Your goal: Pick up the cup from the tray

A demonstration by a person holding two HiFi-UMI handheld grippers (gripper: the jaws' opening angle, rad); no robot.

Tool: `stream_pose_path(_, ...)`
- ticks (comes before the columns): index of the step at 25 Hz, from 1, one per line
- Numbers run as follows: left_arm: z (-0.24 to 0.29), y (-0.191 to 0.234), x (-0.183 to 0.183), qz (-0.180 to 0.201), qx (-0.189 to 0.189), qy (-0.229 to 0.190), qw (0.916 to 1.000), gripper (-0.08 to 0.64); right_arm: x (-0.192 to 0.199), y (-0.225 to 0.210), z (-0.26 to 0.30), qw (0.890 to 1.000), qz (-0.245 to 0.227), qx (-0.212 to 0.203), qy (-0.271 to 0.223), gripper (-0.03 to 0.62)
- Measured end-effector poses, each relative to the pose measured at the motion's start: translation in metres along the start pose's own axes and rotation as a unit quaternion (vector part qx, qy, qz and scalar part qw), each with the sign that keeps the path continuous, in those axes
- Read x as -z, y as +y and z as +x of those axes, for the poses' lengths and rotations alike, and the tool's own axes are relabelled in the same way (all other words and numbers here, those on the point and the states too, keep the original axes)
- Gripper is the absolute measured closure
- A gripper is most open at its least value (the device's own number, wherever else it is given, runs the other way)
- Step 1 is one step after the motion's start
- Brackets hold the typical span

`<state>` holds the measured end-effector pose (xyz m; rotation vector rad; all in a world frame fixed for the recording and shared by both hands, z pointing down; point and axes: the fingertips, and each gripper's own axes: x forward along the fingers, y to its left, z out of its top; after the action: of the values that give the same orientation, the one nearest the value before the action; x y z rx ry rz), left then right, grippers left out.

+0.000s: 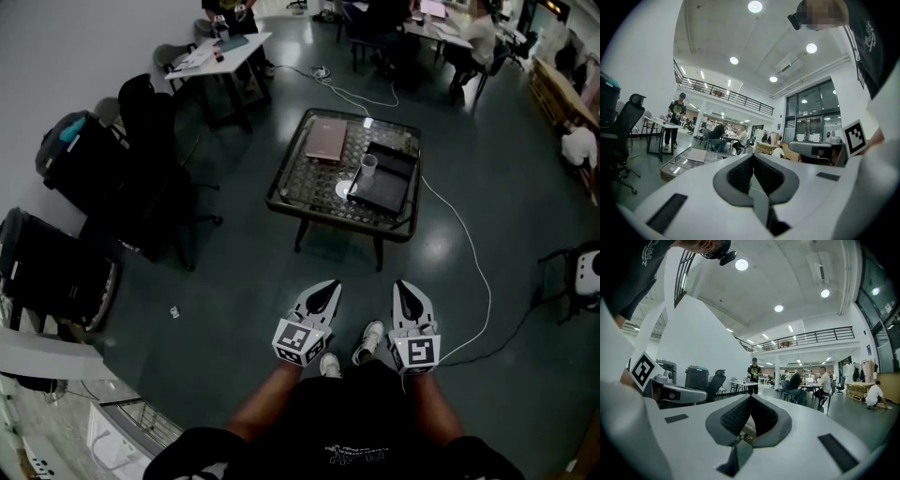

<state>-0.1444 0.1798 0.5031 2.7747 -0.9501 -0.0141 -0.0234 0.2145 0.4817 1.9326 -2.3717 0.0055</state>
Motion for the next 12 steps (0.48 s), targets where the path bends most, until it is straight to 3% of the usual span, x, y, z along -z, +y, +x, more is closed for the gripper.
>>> stream_pose_path(12,0.078,-0.005,-0.012,0.011,0.018,0.005,0.9998,0.551,0.003,-0.062,0.036,1.000,0.005,-0.002,0.001,0.584)
